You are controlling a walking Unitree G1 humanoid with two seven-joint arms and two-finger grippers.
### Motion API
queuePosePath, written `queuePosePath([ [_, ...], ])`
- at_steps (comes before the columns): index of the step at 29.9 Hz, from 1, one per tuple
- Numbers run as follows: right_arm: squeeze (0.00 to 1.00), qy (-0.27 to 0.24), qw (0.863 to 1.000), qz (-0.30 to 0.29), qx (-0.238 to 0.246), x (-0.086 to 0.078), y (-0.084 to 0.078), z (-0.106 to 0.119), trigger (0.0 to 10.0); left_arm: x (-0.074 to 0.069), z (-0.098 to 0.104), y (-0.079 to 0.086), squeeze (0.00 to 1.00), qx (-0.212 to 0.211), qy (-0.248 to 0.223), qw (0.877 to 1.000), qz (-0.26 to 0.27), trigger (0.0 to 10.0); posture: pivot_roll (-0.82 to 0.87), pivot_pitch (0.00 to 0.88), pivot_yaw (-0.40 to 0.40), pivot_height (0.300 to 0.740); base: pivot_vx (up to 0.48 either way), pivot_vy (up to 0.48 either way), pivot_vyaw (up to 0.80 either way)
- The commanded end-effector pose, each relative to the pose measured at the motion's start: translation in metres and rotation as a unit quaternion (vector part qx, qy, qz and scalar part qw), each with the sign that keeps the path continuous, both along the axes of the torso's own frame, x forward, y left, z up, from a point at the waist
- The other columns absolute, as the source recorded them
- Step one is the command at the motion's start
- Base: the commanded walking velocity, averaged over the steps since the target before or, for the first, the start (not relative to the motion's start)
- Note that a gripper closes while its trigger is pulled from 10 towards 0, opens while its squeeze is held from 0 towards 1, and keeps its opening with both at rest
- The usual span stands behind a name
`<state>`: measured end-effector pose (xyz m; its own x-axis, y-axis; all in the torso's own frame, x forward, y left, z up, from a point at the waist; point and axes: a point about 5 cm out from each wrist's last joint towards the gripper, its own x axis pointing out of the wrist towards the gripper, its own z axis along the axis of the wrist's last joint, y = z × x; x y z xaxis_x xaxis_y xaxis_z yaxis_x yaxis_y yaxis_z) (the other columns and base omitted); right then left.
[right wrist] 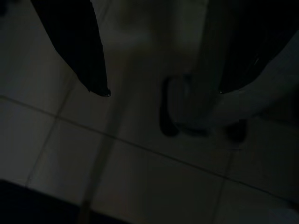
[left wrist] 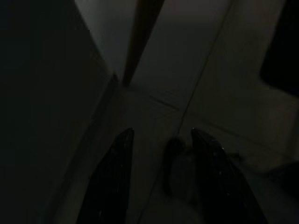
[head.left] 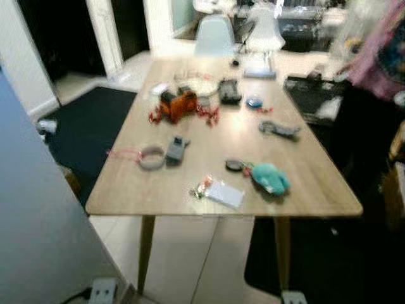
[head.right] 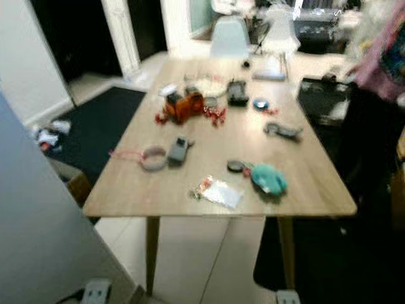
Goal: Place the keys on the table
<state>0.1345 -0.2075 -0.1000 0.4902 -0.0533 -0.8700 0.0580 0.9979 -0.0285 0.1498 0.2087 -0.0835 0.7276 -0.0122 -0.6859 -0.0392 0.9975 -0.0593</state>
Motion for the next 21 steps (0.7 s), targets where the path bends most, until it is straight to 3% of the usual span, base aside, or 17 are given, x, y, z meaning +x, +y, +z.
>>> queuePosePath([
  [1, 0.0, 0.004, 1.0, -0.002, 0.003, -0.0018, 0.0032, -0.0012, 10.0, 0.0023, 0.0021, 0.0062, 0.0, 0.007, -0.004, 1.0, 0.003, 10.0, 0.06, 0.061, -0.001, 0.74, -0.334, 0.0, 0.0],
  [15, 0.0, 0.001, 1.0, 0.001, 0.004, -0.0012, 0.0035, -0.001, 10.0, 0.0025, 0.0023, 0.0094, 0.0, 0.009, 0.001, 1.0, 0.005, 10.0, 0.06, 0.06, 0.001, 0.74, -0.337, 0.0, 0.0],
  [21, 0.0, -0.001, 1.0, 0.005, 0.005, -0.0002, 0.0039, -0.0006, 10.0, 0.0018, 0.0014, 0.0087, 0.0, 0.012, 0.005, 1.0, 0.005, 10.0, 0.06, 0.061, -0.001, 0.74, 0.0, 0.0, 0.0],
])
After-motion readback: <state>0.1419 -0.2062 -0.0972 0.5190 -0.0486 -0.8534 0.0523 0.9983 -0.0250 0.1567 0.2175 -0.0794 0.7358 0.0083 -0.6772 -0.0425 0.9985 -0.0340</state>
